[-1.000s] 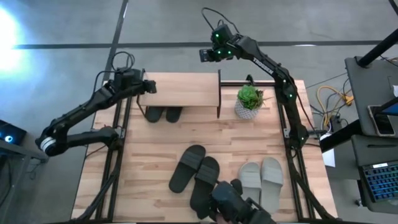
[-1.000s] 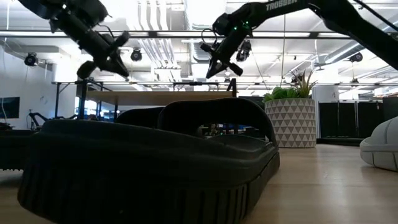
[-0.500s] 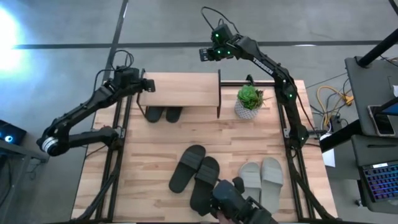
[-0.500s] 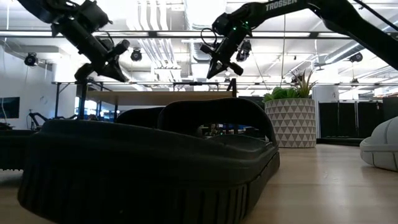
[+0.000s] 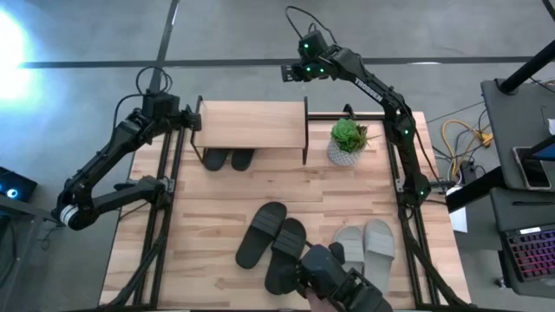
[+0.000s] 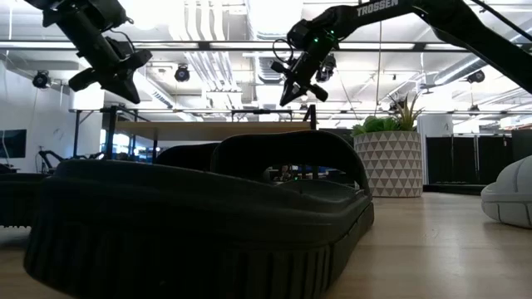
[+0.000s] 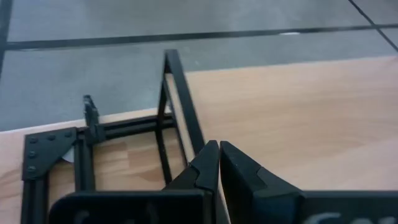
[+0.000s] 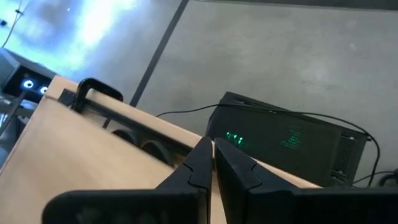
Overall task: Pick and place slides into the shelf
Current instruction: Adjust the shelf
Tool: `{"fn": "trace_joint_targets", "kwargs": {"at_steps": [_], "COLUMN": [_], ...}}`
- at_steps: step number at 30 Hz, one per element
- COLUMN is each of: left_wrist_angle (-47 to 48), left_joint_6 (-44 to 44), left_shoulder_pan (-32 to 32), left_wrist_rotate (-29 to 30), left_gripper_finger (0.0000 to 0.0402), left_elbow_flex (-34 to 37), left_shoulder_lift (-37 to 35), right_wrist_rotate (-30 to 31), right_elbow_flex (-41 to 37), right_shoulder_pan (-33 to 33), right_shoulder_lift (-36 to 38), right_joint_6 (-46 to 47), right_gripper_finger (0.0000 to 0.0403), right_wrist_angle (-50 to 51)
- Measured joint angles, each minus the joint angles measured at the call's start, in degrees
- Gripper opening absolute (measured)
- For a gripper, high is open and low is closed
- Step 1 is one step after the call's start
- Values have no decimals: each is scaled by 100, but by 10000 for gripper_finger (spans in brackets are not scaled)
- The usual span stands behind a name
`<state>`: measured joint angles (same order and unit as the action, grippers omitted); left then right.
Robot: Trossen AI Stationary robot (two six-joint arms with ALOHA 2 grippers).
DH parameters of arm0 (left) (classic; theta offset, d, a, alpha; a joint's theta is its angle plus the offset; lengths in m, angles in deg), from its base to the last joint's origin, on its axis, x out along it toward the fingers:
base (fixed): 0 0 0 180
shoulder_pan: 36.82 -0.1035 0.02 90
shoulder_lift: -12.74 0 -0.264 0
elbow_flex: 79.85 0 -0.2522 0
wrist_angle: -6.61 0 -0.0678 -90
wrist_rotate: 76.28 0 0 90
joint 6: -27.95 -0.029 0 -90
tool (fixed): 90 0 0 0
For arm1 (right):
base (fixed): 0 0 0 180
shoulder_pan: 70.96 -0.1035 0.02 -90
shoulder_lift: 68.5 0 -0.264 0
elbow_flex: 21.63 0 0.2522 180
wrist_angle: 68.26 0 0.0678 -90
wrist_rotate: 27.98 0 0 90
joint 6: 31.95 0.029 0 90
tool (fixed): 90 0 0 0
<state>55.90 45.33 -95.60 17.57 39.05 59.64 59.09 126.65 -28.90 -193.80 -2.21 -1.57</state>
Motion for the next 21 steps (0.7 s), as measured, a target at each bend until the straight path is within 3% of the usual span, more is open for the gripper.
{"fn": "trace_joint_targets", "kwargs": {"at_steps": [10, 21], "left_wrist_angle": [433, 944], "left_joint_6": [-548, -925], "left_shoulder_pan": [227, 269], "left_wrist_rotate": [540, 564], "left_gripper_finger": [0, 0], "left_elbow_flex": [3, 4], "left_shoulder_lift": [245, 478], "right_wrist_rotate": [-2, -5], "right_elbow_flex": [-7, -7], "right_shoulder_pan": [4, 7], "right_shoulder_lift": [0, 0], "right_joint_6": [17, 2], "right_gripper_finger": [12, 12], "right_wrist_angle": [92, 102]}}
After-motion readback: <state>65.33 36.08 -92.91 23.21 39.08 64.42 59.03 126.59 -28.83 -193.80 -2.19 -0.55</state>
